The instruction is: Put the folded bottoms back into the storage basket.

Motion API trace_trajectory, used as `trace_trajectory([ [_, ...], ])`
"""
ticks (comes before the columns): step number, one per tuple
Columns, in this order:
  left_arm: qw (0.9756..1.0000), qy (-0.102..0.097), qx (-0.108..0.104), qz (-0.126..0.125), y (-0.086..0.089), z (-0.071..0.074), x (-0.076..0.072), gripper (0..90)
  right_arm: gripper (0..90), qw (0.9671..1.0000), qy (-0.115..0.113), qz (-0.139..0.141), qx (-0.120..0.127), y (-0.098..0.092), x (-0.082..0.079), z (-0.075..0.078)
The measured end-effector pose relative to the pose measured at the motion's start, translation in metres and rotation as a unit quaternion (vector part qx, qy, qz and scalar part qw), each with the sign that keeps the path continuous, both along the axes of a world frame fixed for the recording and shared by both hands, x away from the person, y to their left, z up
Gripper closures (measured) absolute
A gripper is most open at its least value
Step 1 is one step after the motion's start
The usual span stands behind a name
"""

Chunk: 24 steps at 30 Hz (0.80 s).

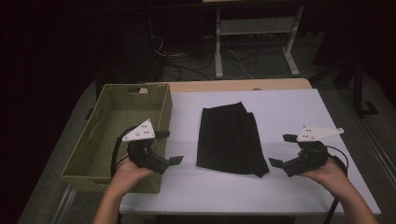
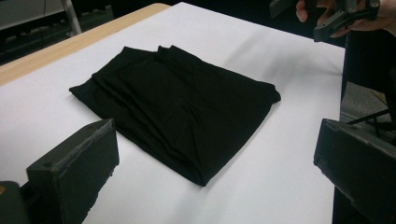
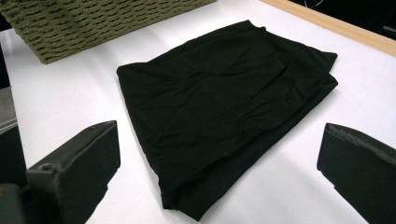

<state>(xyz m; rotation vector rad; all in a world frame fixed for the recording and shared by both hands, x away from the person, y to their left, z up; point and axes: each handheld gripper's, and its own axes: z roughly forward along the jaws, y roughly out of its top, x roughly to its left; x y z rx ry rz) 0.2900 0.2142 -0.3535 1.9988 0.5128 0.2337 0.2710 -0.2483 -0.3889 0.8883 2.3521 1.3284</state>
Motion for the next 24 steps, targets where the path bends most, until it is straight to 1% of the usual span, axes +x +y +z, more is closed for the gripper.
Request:
trace_trajectory([
  [5,1.0000,0.004,-0.005,-0.001,0.001,0.000,0.000,0.5,0.0,1.0000,0.002,-0.001,0.003,-0.001,0.000,-0.001],
  [10,1.0000,0.008,-0.004,-0.004,0.001,-0.001,0.001,0.5,0.0,1.0000,0.005,0.003,0.004,-0.003,0.000,-0.004],
  [15,1.0000,-0.002,-0.005,0.001,0.001,0.000,-0.001,0.5,0.0,0.9999,0.008,0.004,0.008,-0.004,-0.001,-0.008],
  [19,1.0000,0.001,-0.006,-0.003,0.001,0.000,0.000,0.5,0.0,0.9999,0.006,0.006,0.009,-0.004,-0.002,-0.010],
  [20,1.0000,0.000,-0.007,-0.002,0.001,0.000,-0.001,0.5,0.0,0.9999,0.007,0.007,0.007,-0.004,-0.002,-0.011],
  [24,0.9999,-0.006,-0.010,-0.004,0.002,0.000,-0.002,2.5,0.0,0.9997,0.013,0.013,0.014,-0.003,-0.004,-0.014],
])
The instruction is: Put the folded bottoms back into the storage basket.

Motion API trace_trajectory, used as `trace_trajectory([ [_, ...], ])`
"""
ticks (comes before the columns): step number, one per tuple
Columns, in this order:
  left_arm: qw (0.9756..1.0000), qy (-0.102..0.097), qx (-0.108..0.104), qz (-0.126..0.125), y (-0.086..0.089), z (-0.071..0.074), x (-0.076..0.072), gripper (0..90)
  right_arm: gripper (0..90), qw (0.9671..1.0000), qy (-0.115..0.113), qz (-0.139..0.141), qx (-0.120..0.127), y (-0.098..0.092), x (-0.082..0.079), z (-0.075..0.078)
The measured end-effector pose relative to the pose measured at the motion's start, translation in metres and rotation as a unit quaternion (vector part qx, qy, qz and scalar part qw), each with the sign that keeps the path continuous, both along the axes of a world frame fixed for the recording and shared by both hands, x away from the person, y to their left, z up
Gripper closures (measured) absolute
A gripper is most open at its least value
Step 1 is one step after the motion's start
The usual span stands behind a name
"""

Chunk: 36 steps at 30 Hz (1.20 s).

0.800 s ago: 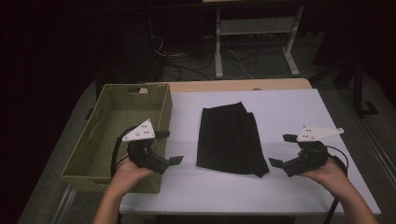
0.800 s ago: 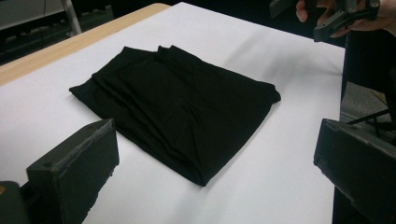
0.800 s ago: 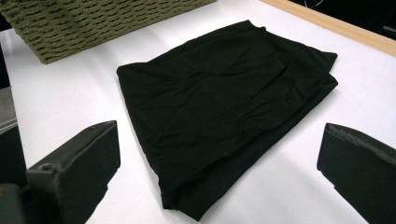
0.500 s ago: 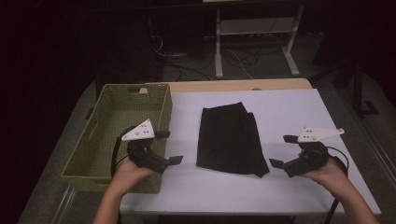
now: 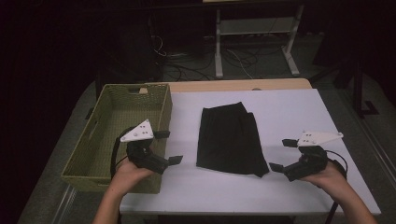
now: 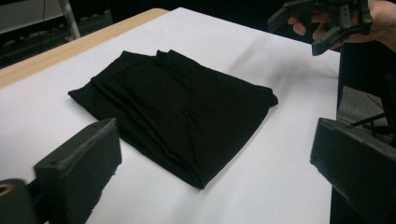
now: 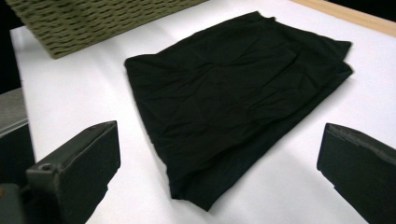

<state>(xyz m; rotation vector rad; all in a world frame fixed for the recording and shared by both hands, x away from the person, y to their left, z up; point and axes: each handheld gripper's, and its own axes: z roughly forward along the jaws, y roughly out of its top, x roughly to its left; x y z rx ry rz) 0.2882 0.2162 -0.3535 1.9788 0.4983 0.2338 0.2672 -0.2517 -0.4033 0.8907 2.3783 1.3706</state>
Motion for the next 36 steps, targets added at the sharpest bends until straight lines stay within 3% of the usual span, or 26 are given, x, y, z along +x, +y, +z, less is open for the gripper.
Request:
trace_trajectory([
  [16,0.9999,-0.003,-0.004,0.012,0.001,0.000,-0.001,0.5,0.0,0.9998,0.007,0.015,-0.010,0.007,-0.005,-0.013],
  [35,0.9999,-0.005,-0.005,0.012,0.002,0.000,-0.001,0.0,0.0,0.9983,0.033,0.034,-0.035,0.023,-0.009,-0.031],
  [36,0.9999,-0.006,-0.005,0.011,0.002,0.000,-0.001,0.0,0.0,0.9977,0.043,0.037,-0.036,0.024,-0.009,-0.034],
])
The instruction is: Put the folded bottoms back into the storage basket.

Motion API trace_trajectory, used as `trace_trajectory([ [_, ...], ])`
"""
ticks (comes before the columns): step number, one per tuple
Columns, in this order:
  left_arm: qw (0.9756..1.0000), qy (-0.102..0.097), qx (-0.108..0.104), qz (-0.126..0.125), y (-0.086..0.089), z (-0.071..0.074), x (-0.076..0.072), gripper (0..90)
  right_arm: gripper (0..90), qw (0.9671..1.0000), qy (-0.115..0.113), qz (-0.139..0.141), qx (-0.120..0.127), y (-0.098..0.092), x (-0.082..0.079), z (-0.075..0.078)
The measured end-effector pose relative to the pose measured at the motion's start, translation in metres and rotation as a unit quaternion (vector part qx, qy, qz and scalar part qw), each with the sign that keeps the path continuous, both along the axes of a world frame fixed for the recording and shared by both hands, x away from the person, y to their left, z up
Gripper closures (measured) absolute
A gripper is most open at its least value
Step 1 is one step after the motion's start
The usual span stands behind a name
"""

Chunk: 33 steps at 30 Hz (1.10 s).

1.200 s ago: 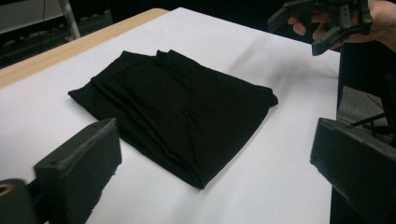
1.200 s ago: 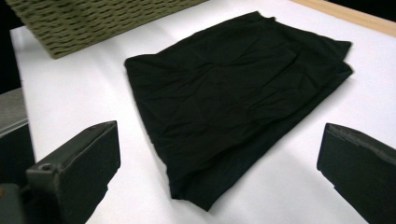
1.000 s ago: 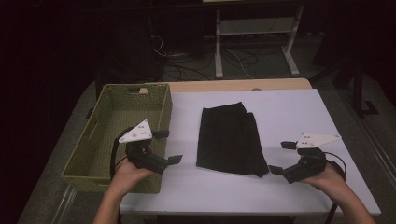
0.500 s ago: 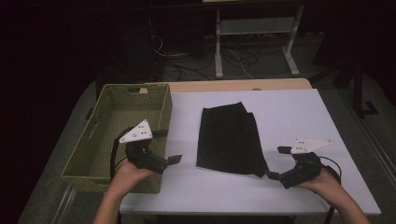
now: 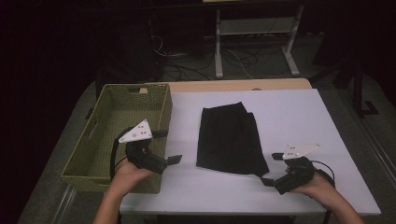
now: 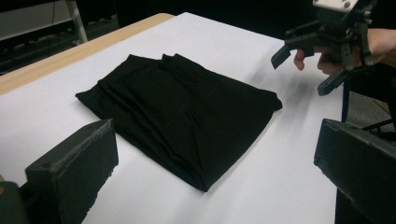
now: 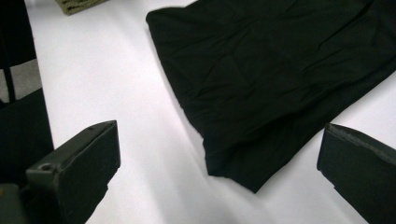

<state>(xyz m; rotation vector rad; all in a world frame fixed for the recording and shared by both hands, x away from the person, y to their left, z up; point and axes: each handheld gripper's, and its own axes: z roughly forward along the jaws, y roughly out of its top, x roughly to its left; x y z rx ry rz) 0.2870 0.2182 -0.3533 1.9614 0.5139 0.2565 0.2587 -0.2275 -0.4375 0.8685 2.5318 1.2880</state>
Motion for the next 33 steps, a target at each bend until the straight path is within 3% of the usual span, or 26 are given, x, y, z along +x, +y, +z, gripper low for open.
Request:
trace_trajectory([
  [12,1.0000,-0.001,-0.001,-0.001,0.000,0.000,0.000,0.0,0.0,0.9998,0.010,0.008,-0.017,0.010,0.004,-0.010],
  [20,1.0000,0.000,-0.002,-0.002,0.000,0.000,0.000,0.0,0.0,0.9998,0.012,0.015,0.000,0.018,0.006,-0.006],
  [33,1.0000,-0.001,-0.002,-0.002,0.000,0.000,0.000,0.0,0.0,0.9997,0.008,0.023,0.004,0.027,0.012,-0.004],
])
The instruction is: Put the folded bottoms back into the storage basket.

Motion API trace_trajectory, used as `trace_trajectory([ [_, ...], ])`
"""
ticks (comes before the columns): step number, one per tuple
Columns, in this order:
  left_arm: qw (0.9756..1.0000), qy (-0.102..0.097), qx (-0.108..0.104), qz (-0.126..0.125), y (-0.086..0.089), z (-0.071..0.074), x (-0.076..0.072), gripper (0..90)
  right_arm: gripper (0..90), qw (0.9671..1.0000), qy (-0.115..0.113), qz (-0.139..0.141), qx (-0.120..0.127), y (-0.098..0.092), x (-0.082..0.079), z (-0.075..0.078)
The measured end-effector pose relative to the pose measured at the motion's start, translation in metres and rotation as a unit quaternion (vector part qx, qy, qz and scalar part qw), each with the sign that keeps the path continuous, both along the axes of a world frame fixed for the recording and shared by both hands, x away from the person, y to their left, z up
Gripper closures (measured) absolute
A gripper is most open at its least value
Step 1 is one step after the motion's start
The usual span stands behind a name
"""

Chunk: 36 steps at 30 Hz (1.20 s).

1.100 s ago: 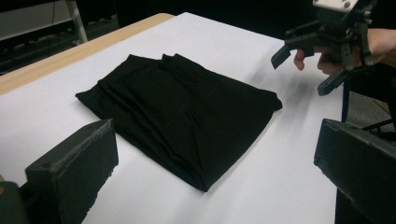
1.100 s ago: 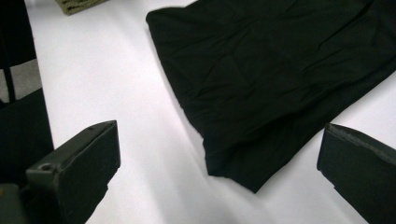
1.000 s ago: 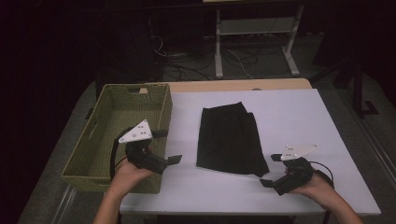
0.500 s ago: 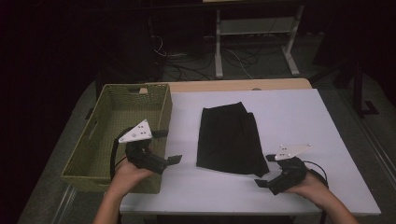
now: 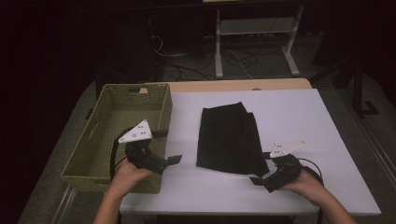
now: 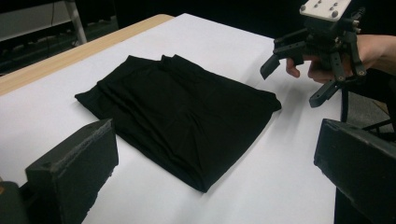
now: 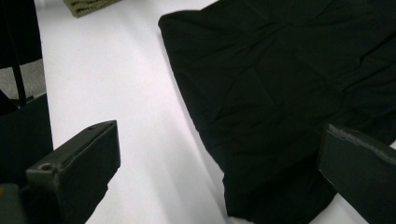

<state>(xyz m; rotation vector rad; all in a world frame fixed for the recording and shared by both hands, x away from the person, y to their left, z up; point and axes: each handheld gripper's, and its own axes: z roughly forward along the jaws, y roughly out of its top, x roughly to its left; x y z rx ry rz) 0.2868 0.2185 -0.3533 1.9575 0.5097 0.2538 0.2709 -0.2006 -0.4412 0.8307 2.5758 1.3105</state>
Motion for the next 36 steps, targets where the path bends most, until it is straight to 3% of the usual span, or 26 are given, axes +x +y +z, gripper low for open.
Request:
trace_trajectory([
  [17,1.0000,-0.001,-0.001,0.000,0.000,0.000,0.000,0.0,0.0,0.9998,-0.012,0.014,0.001,0.019,0.017,0.008],
  [36,1.0000,0.001,-0.002,0.000,0.000,0.000,0.000,0.0,0.0,0.9994,-0.009,0.033,0.005,0.045,0.036,0.010],
])
